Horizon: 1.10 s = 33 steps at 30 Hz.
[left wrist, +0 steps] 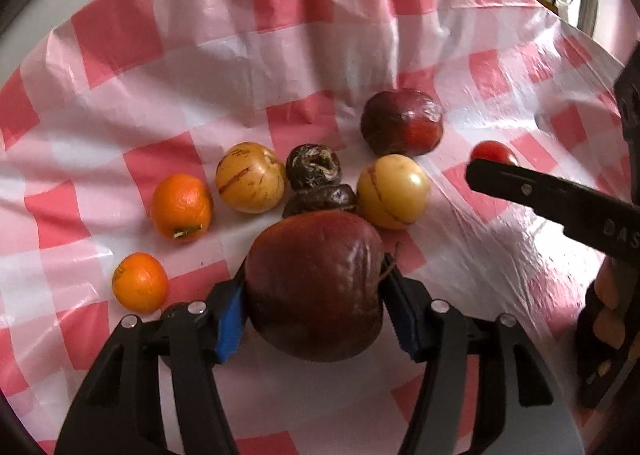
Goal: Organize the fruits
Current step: 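Grasp the large wrinkled dark red apple with the left tool while the right tool holds the tomato, then carry the dark red apple and tomato to the white box with both tools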
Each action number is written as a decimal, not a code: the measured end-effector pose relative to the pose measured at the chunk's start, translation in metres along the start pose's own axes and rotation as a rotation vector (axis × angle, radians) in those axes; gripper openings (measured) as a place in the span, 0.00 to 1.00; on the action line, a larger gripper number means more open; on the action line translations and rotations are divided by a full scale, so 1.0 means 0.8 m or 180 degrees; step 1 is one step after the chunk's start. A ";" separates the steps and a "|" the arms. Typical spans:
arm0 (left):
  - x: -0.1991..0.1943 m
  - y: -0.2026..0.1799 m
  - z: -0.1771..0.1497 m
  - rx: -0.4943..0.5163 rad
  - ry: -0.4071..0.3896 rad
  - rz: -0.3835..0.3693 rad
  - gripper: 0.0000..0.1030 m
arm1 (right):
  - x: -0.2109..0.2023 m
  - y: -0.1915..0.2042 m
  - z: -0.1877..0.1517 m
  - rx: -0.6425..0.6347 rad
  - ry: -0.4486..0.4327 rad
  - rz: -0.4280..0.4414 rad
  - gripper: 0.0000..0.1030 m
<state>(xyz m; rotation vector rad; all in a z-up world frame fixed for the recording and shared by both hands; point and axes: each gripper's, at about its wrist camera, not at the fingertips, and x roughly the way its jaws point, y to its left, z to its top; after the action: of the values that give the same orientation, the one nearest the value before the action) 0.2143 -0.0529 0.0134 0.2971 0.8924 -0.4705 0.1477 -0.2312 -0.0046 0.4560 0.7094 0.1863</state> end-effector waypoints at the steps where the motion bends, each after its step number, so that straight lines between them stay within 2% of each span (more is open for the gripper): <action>1: 0.005 0.000 0.000 -0.0028 0.0018 0.0015 0.61 | 0.000 0.000 0.000 -0.0002 0.0002 -0.0001 0.36; 10: 0.007 -0.011 -0.014 -0.0143 -0.0079 0.0187 0.59 | 0.001 -0.004 -0.001 0.0029 0.0008 0.0042 0.36; 17: -0.032 -0.026 -0.041 -0.0466 -0.0326 0.0231 0.59 | 0.001 -0.005 -0.001 0.0032 0.0005 0.0073 0.36; 20: -0.059 -0.026 -0.062 -0.0697 -0.0467 0.0293 0.59 | 0.000 -0.006 -0.001 0.0026 -0.0005 0.0104 0.36; 23: -0.094 -0.019 -0.090 -0.1077 -0.0680 0.0302 0.59 | -0.004 -0.007 -0.002 0.0010 -0.0026 0.0169 0.36; 28: -0.137 -0.016 -0.136 -0.1412 -0.0891 0.0438 0.59 | -0.018 -0.004 -0.009 -0.0033 -0.0106 0.0211 0.36; 33: -0.182 -0.024 -0.180 -0.1577 -0.1069 0.0487 0.59 | -0.063 0.009 -0.054 -0.0030 -0.0102 0.0343 0.36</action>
<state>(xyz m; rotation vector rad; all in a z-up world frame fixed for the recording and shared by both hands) 0.0297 0.0327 0.0429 -0.1645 0.6251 -0.1394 0.0810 -0.2264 -0.0007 0.4877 0.6529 0.2828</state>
